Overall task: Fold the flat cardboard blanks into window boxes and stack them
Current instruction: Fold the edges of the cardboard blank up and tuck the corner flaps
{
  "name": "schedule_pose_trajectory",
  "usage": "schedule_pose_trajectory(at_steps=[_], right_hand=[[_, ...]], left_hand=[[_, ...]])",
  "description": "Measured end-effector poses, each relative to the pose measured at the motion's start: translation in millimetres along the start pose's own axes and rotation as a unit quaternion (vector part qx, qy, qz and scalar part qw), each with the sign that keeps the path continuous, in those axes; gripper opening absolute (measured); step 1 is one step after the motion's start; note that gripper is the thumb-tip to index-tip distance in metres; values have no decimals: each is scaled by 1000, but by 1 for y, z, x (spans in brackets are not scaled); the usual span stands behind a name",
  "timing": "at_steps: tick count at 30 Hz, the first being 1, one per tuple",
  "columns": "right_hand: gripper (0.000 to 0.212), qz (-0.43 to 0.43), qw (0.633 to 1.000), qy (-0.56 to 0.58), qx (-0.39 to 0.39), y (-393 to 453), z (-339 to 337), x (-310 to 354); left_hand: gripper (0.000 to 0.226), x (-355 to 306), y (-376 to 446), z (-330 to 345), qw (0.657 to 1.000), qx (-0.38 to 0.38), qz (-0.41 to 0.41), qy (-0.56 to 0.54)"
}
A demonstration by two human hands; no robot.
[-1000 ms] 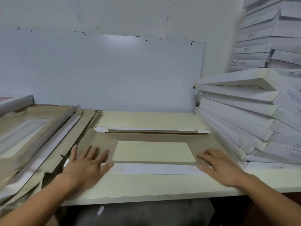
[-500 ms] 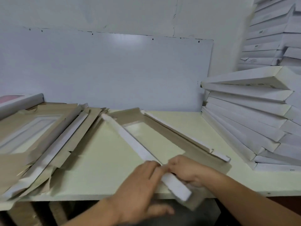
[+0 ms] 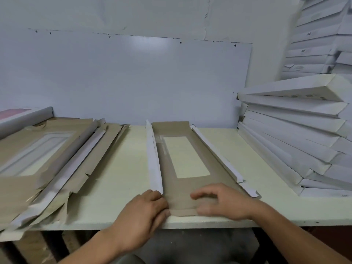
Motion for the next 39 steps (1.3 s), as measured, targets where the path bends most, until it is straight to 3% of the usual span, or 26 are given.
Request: schedule_pose_trajectory(at_steps=[2, 3, 7, 10, 12, 14, 16, 18, 20, 22, 27, 30, 32, 35, 39], right_hand=[[75, -4, 994, -108, 10, -17, -12, -17], [70, -3, 991, -137, -1, -24, -20, -23], [10, 11, 985, -149, -85, -36, -50, -37], [22, 42, 976, -170, -130, -33, -56, -39], [19, 56, 969, -198, -136, -24, -48, -37], [39, 56, 958, -246, -138, -14, -34, -31], [60, 38, 941, -314, -121, -2, -14, -19], [62, 4, 936, -345, -74, 9, 8, -8], [61, -8, 951, -310, -18, 13, 27, -8], [72, 6, 957, -289, 8, 10, 32, -16], [66, 54, 957, -284, -13, -13, 1, -51], [49, 41, 962, -258, -77, -22, -19, -53], [31, 10, 955, -265, -133, -23, -26, -42], [28, 34, 940, -286, -183, -16, -33, -28], [27, 78, 915, -337, -206, 4, -34, -9]], left_hand=[[30, 0, 5, 0, 1000, 17, -14, 2], [31, -2, 8, 0, 1000, 24, -19, 3], [30, 0, 19, 2, 999, 13, -42, 9], [29, 11, 30, 3, 992, -10, -109, -59], [8, 13, 36, 3, 987, -28, -155, -39], [28, 11, 39, 6, 981, -36, -181, 53], [44, -4, 45, 2, 983, -79, -127, 104], [39, -24, 51, 3, 988, -89, -35, 121], [40, -30, 57, 20, 992, -23, 16, 127], [42, -22, 56, 36, 992, 32, 1, 124], [39, 6, 48, 22, 990, 38, -33, 135], [39, 7, 49, 10, 992, 21, -28, 124], [28, 10, 53, 4, 995, 12, -58, 82], [7, 15, 60, -5, 992, 3, -122, 42], [28, 10, 71, -2, 982, 12, -158, 103]])
Point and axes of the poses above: each hand's wrist, its own y-axis towards the middle knuckle, its own z-axis out of the palm, x = y × z, the point moved 7 cm from there along y, towards the middle knuckle, and after that the axes turned 2 degrees about x, right-handed, at the moved point
